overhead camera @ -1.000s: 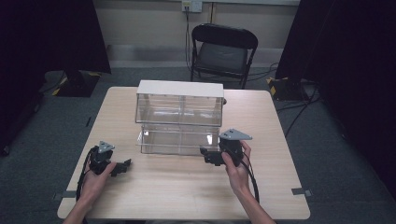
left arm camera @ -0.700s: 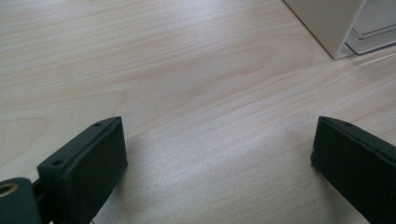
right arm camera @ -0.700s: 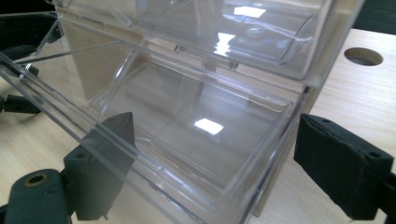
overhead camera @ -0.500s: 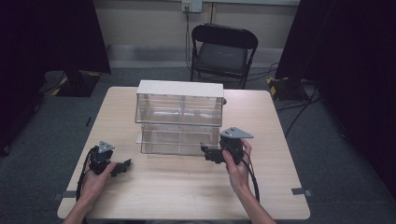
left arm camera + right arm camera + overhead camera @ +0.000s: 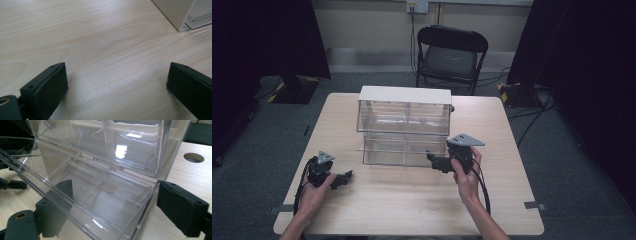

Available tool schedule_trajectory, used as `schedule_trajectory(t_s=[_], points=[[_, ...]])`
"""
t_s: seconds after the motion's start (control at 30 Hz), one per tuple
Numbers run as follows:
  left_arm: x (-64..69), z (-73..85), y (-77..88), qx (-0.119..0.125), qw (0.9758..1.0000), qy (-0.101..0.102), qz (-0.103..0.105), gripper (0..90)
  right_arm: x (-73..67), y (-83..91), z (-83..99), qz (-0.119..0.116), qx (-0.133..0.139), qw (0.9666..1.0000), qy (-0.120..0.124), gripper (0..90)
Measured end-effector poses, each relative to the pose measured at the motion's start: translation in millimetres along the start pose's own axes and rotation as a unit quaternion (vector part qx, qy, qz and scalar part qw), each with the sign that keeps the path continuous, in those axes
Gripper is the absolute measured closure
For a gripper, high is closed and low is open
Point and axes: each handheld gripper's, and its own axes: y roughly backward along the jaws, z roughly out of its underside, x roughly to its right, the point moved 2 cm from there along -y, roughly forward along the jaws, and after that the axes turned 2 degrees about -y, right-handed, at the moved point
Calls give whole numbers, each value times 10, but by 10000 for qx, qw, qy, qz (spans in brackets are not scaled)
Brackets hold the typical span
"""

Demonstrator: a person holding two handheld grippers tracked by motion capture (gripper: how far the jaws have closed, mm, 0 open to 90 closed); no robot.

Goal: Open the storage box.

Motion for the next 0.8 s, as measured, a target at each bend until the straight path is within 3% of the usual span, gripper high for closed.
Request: schedule_trajectory(t_s=[0.8], points=[[0, 0, 0, 1, 10000, -1, -3, 29, -11, -4, -97, 5, 77, 10000, 36, 131]])
